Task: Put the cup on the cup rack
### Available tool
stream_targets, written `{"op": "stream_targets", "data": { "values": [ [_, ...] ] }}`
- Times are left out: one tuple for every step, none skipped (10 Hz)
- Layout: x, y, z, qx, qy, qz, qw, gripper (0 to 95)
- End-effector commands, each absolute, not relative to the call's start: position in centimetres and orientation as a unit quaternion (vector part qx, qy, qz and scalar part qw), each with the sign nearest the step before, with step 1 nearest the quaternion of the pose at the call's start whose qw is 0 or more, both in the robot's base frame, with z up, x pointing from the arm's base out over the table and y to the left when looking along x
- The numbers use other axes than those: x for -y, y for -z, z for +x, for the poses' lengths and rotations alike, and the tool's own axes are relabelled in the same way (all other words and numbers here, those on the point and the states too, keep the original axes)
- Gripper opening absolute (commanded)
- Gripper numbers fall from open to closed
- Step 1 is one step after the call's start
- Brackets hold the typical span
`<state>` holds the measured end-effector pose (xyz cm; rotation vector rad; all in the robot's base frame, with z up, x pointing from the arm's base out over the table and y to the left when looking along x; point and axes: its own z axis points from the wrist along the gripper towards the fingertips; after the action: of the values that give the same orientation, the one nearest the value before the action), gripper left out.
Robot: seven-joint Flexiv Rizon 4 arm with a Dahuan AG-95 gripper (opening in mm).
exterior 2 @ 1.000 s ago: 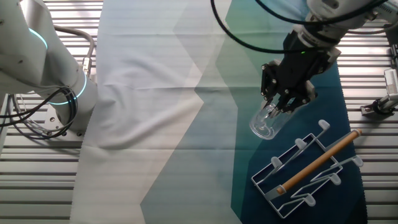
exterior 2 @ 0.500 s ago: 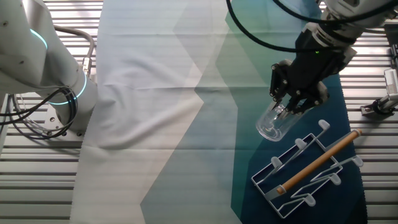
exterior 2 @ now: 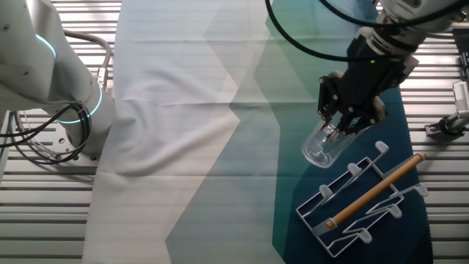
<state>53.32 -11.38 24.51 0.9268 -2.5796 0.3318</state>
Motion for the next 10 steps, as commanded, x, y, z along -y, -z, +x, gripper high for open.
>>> {"op": "stream_targets", "data": {
  "values": [
    [11.35,-24.54,53.27,0.917,-0.119,0.329,0.19,0.0],
    [11.35,-24.54,53.26,0.917,-0.117,0.33,0.189,0.0],
    [11.34,-24.59,53.24,0.917,-0.115,0.331,0.189,0.0],
    [11.33,-24.6,53.23,0.917,-0.114,0.331,0.189,0.0],
    [11.34,-24.57,53.24,0.917,-0.117,0.331,0.192,0.0],
    [11.34,-24.57,53.25,0.916,-0.117,0.331,0.192,0.0],
    [11.34,-24.57,53.25,0.917,-0.115,0.33,0.191,0.0],
    [11.34,-24.57,53.25,0.918,-0.115,0.328,0.191,0.0],
    [11.34,-24.57,53.25,0.917,-0.12,0.328,0.192,0.0],
    [11.34,-24.57,53.25,0.913,-0.137,0.331,0.195,0.0]
  ]
}}
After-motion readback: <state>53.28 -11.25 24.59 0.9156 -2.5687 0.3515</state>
